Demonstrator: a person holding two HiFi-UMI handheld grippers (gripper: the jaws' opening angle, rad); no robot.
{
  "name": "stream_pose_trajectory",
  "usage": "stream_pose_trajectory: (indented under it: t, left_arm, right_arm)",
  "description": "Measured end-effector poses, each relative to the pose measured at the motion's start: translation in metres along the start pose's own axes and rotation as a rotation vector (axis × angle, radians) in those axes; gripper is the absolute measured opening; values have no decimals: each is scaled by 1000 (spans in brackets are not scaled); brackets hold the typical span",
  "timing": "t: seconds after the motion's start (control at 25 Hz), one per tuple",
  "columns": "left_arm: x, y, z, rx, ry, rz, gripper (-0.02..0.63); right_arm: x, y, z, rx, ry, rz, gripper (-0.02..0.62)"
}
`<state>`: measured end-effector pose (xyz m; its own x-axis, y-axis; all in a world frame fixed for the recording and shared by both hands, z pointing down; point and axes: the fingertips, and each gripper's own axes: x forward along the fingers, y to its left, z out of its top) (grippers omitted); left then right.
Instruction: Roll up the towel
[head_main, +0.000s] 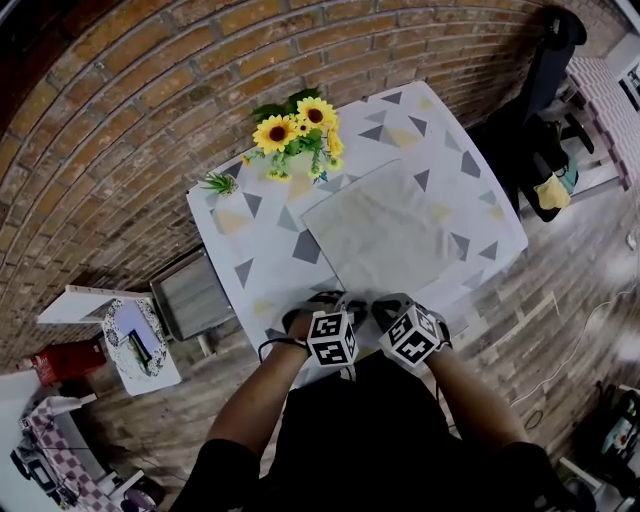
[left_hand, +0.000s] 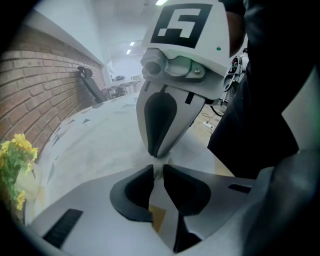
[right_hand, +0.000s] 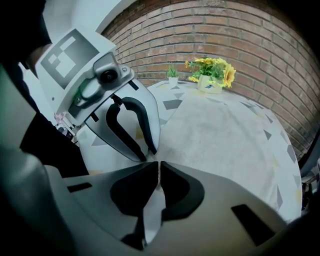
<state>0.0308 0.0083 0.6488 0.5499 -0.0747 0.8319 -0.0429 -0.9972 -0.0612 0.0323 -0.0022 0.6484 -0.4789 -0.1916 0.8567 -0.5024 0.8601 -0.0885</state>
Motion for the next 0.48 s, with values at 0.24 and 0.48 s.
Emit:
stream_pose_trajectory:
  t: [0.24, 0.48]
  left_arm:
    - [6, 1, 3, 25, -3, -15, 39]
    - [4, 4, 2, -99, -19, -69, 32]
  right_arm:
    - [-11, -1, -6, 20, -15, -58, 48]
    - [-21, 18, -3, -55, -64, -64, 66]
